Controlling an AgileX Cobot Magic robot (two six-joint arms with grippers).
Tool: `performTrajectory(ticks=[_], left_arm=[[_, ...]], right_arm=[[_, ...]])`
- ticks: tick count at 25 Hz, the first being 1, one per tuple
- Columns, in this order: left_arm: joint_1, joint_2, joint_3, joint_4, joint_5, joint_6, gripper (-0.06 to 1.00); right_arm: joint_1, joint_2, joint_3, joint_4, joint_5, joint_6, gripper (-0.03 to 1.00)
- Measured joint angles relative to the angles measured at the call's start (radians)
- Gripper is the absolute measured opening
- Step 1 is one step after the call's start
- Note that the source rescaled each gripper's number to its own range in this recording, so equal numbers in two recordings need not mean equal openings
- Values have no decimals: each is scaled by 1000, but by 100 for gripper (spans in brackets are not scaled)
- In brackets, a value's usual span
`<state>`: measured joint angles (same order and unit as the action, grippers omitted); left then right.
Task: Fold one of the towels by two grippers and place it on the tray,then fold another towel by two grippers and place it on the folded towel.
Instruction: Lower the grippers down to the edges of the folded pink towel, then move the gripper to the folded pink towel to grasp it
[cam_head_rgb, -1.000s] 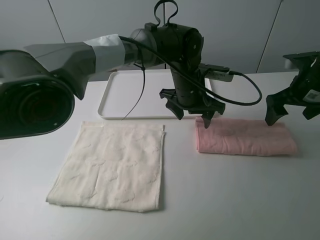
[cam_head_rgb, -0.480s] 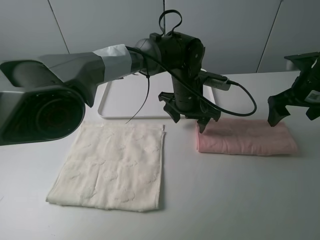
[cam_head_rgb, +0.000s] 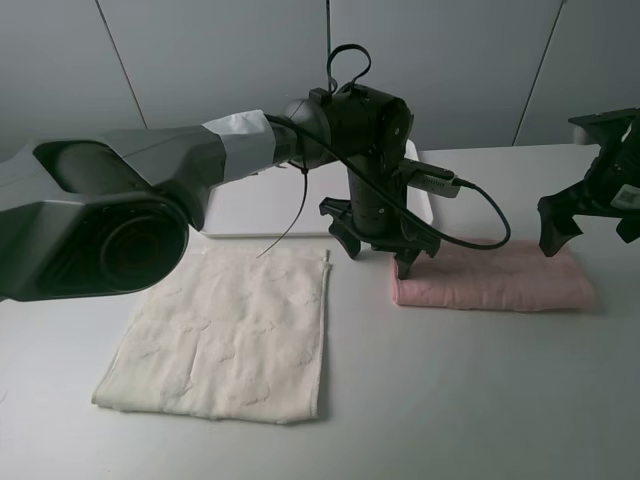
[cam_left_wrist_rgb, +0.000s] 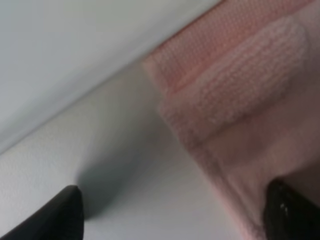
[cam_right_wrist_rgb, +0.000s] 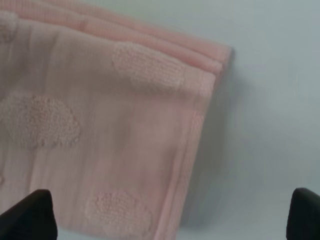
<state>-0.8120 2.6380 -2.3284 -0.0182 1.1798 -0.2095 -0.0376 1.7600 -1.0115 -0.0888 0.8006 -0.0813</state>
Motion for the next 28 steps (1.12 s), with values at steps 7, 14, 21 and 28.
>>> performTrajectory(ticks=[7,14,21,28], left_arm=[[0,0,0,8,6,-2,95],[0,0,0,8,10,-2,95],[0,0,-1,18,12,1,95],[0,0,-2,18,16,2,95]], right_arm=[[-13,63,0,-20,-7,17,100],[-84,123,0,23,-15,34,100],[-90,188,-1,159,-18,-21,100],[-90,214,-1,167,-38,-29,100]])
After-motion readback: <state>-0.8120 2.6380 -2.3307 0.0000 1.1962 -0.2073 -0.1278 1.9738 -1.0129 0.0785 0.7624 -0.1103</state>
